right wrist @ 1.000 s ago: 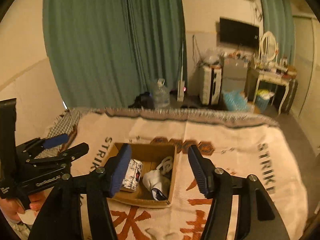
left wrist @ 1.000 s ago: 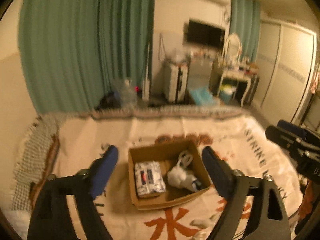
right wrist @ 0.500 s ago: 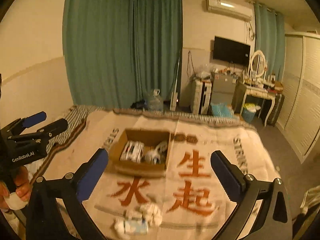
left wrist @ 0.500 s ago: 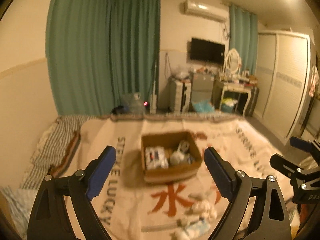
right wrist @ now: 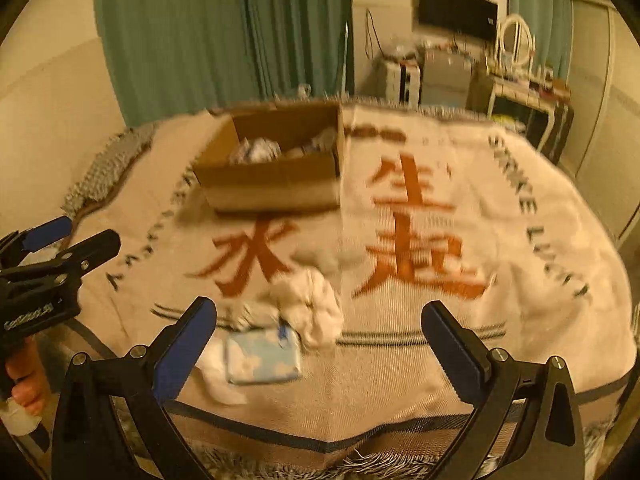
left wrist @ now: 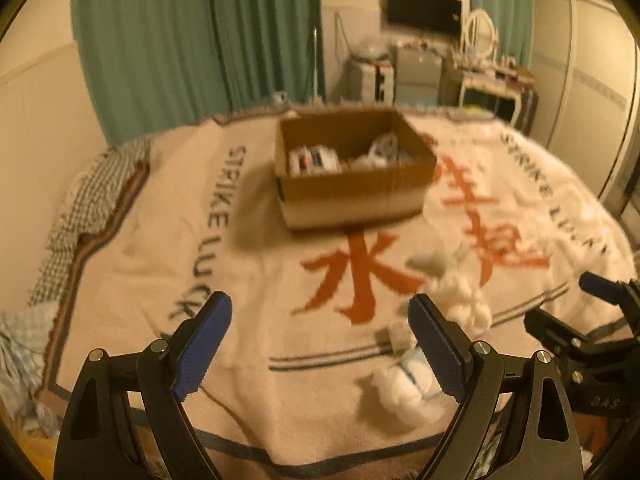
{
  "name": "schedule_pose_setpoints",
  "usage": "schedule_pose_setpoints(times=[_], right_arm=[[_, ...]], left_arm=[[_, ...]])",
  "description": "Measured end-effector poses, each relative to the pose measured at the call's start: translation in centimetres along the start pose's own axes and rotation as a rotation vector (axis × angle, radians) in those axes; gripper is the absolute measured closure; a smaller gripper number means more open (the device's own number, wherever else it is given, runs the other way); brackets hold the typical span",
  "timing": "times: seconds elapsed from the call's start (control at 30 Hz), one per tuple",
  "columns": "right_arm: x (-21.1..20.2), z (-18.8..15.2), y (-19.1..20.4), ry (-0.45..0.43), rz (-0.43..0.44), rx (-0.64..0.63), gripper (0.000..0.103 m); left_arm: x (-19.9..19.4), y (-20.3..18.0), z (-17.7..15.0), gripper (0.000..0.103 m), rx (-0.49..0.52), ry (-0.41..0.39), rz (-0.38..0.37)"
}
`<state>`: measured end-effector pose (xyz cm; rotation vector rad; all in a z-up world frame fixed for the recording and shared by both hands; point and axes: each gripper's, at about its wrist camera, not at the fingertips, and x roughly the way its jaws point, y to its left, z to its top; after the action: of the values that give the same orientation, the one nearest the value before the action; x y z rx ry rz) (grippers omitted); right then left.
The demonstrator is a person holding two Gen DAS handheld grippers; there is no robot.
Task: Organize soft objects
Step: 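Grasp the white cotton ball with the left tool while the right tool grasps the blue pad pack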
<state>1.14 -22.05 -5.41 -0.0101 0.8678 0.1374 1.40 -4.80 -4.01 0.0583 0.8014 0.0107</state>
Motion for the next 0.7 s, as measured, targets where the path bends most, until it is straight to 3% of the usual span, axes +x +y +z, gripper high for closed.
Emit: schedule_pose_setpoints(times=[0.17,0.37,0.47,0.63,0.7], right_arm=[[3.7,-1.6,-0.6,0.064,-0.008,0.003,0.0],[6.4,-2.3,-1.0,0.113,0.001,0.039,0.001],[6.8,-2.6,-1.6,0.121,-0.005,0.067,0.001],[6.8,-2.7,-1.6,0.129,-0.008,0.072,0.001],[6.5,-2.6,-1.2,0.128,-0.007,0.065,0.0]], left_arm=[[2.8,-1.7,-3.6,0.014,-0.007,0.088,-0.043],[5.2,-3.1,-7.2,0.022,0.019,0.211,-0.118],[6.1,-3.9,-8.0,0.032,0.045,0.235,-0.149],[6.2,-4.1,-8.2,0.067,0.063,0.188,-0.232],[6.1,-3.7,-8.1,0.07,0.055,0.184,-0.248]])
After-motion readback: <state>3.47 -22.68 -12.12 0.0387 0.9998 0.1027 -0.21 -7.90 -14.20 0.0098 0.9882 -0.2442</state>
